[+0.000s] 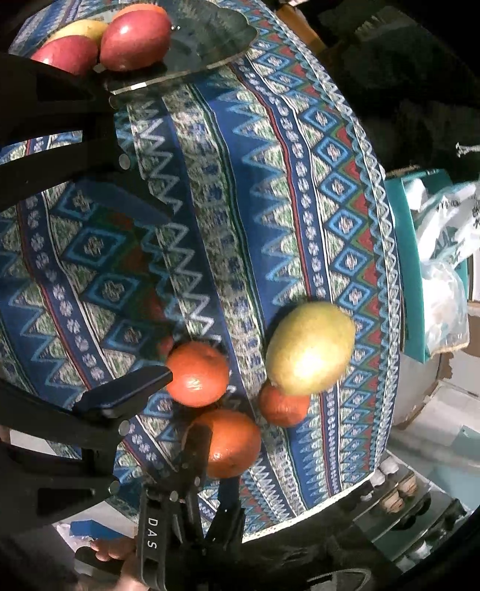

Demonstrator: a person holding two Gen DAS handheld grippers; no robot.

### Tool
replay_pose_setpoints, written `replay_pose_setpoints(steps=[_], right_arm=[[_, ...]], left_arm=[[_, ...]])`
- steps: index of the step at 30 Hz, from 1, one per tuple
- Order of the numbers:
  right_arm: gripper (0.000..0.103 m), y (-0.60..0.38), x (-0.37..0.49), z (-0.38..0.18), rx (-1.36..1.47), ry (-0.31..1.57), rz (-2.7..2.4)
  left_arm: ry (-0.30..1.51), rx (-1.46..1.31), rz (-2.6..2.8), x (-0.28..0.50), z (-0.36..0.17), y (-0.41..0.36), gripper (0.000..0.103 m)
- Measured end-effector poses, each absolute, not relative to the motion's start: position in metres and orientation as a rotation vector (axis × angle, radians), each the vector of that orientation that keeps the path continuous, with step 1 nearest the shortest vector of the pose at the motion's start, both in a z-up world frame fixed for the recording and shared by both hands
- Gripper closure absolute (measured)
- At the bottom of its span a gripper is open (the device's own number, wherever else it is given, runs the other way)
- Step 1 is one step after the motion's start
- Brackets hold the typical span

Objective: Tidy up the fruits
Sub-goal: 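Grasp a small orange with the left tool while the right tool grasps the large orange, then lift the small orange with the left tool while the right tool lifts the large orange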

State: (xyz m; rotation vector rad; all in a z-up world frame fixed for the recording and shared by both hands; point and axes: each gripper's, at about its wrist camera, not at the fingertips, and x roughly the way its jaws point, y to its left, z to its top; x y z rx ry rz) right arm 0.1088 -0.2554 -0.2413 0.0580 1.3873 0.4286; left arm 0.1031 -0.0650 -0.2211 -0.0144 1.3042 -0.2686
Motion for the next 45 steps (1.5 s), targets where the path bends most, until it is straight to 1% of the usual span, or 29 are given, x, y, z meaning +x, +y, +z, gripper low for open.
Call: replay_pose_setpoints(steps=[12,19,28,36,37,38,39,41,45], right_arm=[[0.034,-0.309,0.105,-0.231,0.024,1.324,0.293],[0.034,-0.306,0.106,-0.250,0.024,1.342,0.292],[0.034,-0.316,0.106,-0.250,0.065,1.330,0.313],[0.034,-0.326,0.103,-0.248,0.076,1.326,0.292],[0.034,-0.327,0.103,-0.248,0.073,1.323,0.289],[0.034,-0.327,0.102,-0.247,0.072,1.322,0.289],[0.034,-0.328,0.102,-0.247,0.071,1.321,0.291],[0.034,-0.329,0.102,-0.246,0.069,1.320,0.288],[0.034,-0.328,0.101,-0.242,0.057,1.310,0.276]], left_arm=[[1.315,-0.032,-0.325,0.117,-0.233,-0.111,0.023],[1.335,-0.065,-0.328,0.127,-0.242,-0.129,0.023],[1.365,-0.133,-0.311,0.144,-0.257,-0.140,0.023],[1.356,-0.158,-0.310,0.149,-0.261,-0.147,0.024],[1.356,-0.161,-0.311,0.150,-0.262,-0.148,0.029],[1.357,-0.163,-0.317,0.151,-0.262,-0.149,0.037],[1.358,-0.159,-0.322,0.152,-0.263,-0.155,0.041],[1.363,-0.129,-0.327,0.152,-0.265,-0.161,0.053],[1.344,-0.100,-0.328,0.147,-0.264,-0.163,0.054]])
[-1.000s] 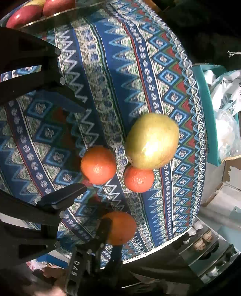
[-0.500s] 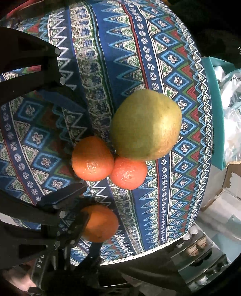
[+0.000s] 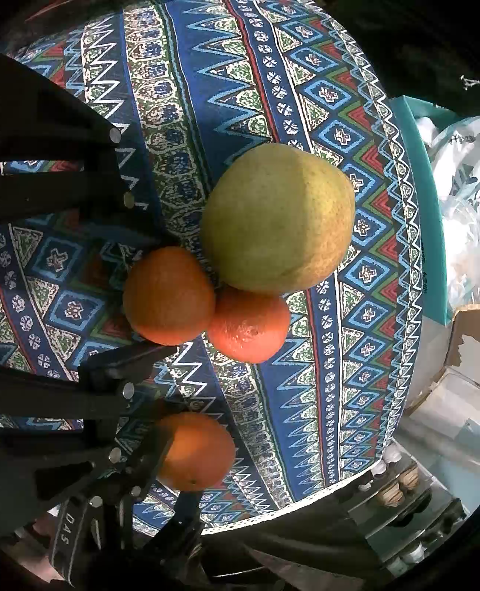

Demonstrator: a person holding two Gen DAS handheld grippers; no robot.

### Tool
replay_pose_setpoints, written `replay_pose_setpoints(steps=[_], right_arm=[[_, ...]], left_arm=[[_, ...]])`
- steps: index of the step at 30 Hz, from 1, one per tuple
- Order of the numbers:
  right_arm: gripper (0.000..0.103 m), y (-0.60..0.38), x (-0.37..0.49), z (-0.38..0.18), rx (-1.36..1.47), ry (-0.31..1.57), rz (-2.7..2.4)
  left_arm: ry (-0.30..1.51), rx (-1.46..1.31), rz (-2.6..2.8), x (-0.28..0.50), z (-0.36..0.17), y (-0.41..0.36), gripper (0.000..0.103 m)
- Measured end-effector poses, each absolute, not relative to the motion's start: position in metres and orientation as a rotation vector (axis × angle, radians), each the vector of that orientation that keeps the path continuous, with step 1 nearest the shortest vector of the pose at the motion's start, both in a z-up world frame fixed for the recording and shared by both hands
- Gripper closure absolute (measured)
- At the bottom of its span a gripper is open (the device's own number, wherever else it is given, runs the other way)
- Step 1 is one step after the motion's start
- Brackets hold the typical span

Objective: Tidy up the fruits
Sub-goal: 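Lift the small orange with the left tool while the right tool lifts the large orange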

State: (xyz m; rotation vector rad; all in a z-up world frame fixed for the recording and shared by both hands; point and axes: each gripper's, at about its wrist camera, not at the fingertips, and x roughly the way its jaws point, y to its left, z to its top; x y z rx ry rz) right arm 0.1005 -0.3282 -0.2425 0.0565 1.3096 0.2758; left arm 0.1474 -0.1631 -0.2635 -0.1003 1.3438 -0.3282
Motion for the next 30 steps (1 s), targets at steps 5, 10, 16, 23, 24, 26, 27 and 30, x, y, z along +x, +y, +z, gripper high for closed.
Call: replay_pose_setpoints(steps=[5,10,16,23,24,26,27,30], right_arm=[[0.034,-0.326,0.101,-0.230,0.048,1.283,0.272],[0.034,-0.323,0.100,-0.210,0.025,1.240,0.263],[0.034,-0.322,0.099,-0.187,0.008,1.193,0.253],[0.034,-0.317,0.091,-0.156,0.001,1.134,0.259],[0.034,-0.316,0.090,-0.150,0.000,1.123,0.262],[0.034,-0.314,0.088,-0.143,0.001,1.109,0.267],[0.034,-0.312,0.088,-0.139,0.002,1.100,0.271],[0.034,-0.306,0.086,-0.126,0.005,1.074,0.285]], left_arm=[[1.315,-0.085,-0.330,0.141,-0.252,-0.160,0.055],[1.281,-0.082,-0.333,0.133,-0.233,-0.152,0.055],[1.218,-0.056,-0.321,0.121,-0.205,-0.142,0.055],[1.127,0.000,-0.309,0.102,-0.169,-0.136,0.055],[1.116,0.003,-0.311,0.100,-0.164,-0.136,0.055],[1.094,0.010,-0.318,0.095,-0.154,-0.135,0.055],[1.079,0.017,-0.320,0.092,-0.147,-0.134,0.055],[1.041,0.040,-0.325,0.084,-0.132,-0.135,0.055]])
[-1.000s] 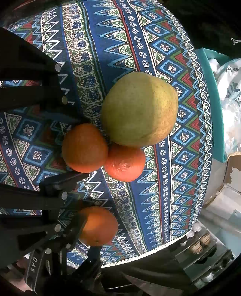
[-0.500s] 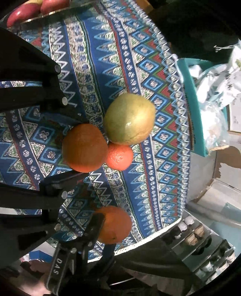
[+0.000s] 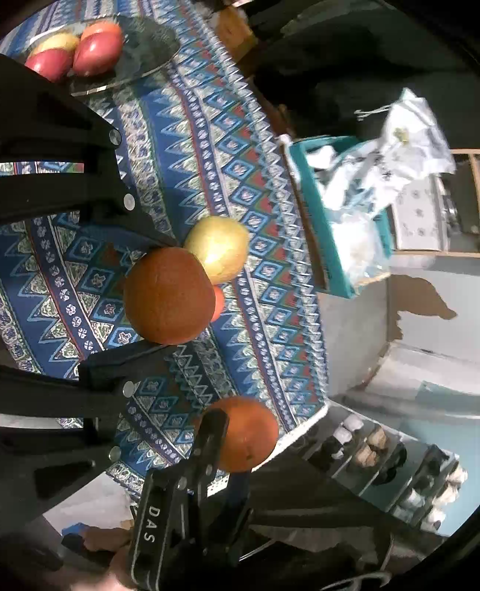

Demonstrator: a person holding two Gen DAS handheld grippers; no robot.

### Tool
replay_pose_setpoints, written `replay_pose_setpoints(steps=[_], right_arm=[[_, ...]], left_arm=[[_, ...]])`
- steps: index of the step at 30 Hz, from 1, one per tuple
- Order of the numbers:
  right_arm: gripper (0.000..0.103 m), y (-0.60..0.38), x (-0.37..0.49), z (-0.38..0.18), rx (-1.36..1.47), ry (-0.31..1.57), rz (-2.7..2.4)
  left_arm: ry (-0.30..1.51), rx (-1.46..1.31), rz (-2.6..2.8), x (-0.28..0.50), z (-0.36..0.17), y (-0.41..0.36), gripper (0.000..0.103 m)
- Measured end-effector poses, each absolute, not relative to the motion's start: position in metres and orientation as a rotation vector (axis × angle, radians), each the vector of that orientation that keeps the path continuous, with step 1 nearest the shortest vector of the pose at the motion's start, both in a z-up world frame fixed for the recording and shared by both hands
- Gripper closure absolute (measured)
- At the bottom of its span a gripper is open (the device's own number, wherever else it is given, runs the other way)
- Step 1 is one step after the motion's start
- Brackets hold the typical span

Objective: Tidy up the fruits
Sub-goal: 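Lift the small orange with the left tool while the right tool lifts the large orange, then carry both oranges over the glass bowl with both tools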

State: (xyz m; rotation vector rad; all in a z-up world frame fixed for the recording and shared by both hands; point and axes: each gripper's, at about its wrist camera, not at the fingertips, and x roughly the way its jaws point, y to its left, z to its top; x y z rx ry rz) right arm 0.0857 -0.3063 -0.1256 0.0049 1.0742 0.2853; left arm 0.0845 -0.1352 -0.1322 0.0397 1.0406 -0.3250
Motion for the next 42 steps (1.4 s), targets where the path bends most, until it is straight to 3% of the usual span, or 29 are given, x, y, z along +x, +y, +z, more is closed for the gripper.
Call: replay_pose_setpoints(steps=[18,42], right_arm=[[0.034,-0.267,0.072,-0.065,0.001,0.944,0.397],[0.034,-0.177,0.083,-0.035,-0.009,0.909,0.555]], left_arm=[[0.920,0.050,-0.313,0.053,-0.077,-0.107,0.055],[0.900,-0.059,-0.207,0.037,-0.063,-0.023,0.055]])
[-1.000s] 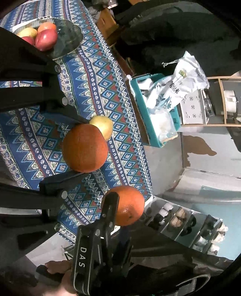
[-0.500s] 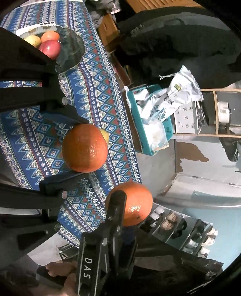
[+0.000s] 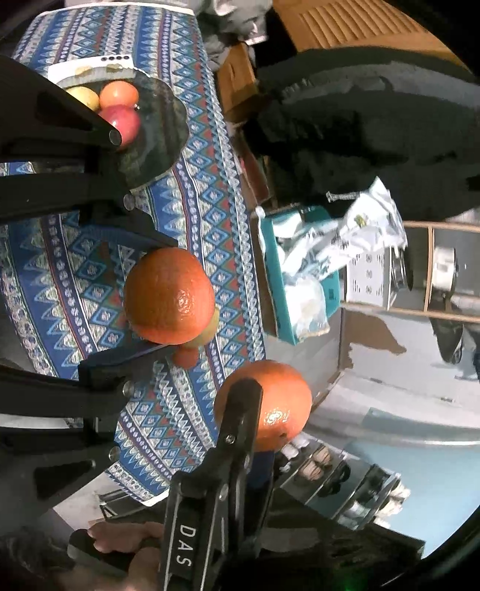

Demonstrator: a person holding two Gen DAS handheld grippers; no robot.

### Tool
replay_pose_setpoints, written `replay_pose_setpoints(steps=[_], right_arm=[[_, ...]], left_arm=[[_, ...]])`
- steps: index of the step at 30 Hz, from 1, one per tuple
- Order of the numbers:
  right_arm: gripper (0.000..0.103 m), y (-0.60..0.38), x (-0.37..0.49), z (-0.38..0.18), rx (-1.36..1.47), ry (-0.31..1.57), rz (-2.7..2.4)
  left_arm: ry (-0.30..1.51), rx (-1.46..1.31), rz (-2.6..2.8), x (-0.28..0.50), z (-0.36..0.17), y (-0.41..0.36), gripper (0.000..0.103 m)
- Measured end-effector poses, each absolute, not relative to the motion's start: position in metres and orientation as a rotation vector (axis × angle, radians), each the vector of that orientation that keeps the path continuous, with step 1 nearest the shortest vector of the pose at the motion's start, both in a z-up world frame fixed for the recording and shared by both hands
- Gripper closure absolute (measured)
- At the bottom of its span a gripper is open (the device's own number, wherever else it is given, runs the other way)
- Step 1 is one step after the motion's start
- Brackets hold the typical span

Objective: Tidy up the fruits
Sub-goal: 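Carry both oranges over the glass bowl with both tools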

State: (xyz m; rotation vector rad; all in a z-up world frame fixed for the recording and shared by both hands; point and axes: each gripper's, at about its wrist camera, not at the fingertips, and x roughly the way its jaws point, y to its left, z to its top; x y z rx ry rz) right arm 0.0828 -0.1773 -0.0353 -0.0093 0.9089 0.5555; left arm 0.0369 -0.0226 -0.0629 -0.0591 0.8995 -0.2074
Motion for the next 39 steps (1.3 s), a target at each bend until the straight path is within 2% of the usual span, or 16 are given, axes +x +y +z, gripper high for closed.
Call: replay_pose_setpoints(steps=[20,39], right_arm=[[0.034,-0.087,0.099,-0.054,-0.035,0.973,0.665],[0.034,-0.009,0.110,-0.111,-0.059,1.114,0.748]], left_arm=[[0.939,-0.197,-0.053,0.040,-0.083,0.074,0.055],[1.047,-0.309,0.093,0.041,-0.135,0.158,0.055]])
